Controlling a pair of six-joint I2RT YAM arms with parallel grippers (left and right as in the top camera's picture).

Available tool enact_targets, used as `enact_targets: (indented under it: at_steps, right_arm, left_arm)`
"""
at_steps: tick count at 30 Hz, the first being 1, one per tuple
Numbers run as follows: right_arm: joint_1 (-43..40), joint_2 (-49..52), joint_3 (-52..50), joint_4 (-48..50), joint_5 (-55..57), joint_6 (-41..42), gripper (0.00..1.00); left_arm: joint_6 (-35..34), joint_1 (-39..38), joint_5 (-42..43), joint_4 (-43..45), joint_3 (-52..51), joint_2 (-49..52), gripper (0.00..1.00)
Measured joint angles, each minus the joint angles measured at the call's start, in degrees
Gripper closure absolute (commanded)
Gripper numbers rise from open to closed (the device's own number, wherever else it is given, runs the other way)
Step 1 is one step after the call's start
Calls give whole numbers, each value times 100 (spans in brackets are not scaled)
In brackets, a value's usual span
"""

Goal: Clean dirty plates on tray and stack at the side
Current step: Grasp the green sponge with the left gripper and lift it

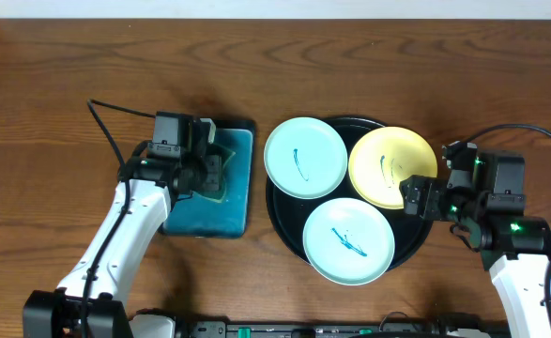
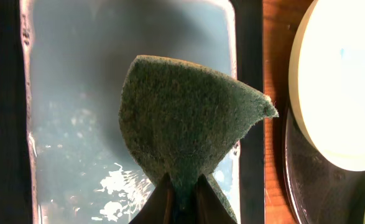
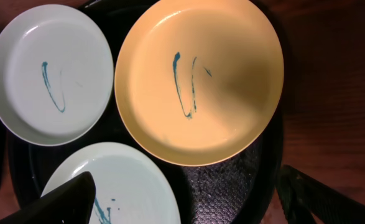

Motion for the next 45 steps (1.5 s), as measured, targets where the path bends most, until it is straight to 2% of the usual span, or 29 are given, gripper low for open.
enact_targets:
  at_steps: [5,8,19,24,31,45]
  right_arm:
    - [0,0,0,7,-2,0,10]
    - [0,0,0,7,-2,-2,11]
    - [0,0,0,37,-2,0,12]
    - [0,0,0,70,-2,0,12]
    - [0,0,0,85,-2,-2,12]
    - [0,0,0,111,-2,-2,14]
  left_arm:
    - [85,151,177,426,0,0,93]
    - [111,413,564,667,0,-17,93]
    - [811,1637,3185,911,0,-96,93]
    - [1001,1932,3954,920,0,-96,93]
    - [1141,1956,4306,922,0,-96,93]
    - [1143,1956,4367,925,0,-96,93]
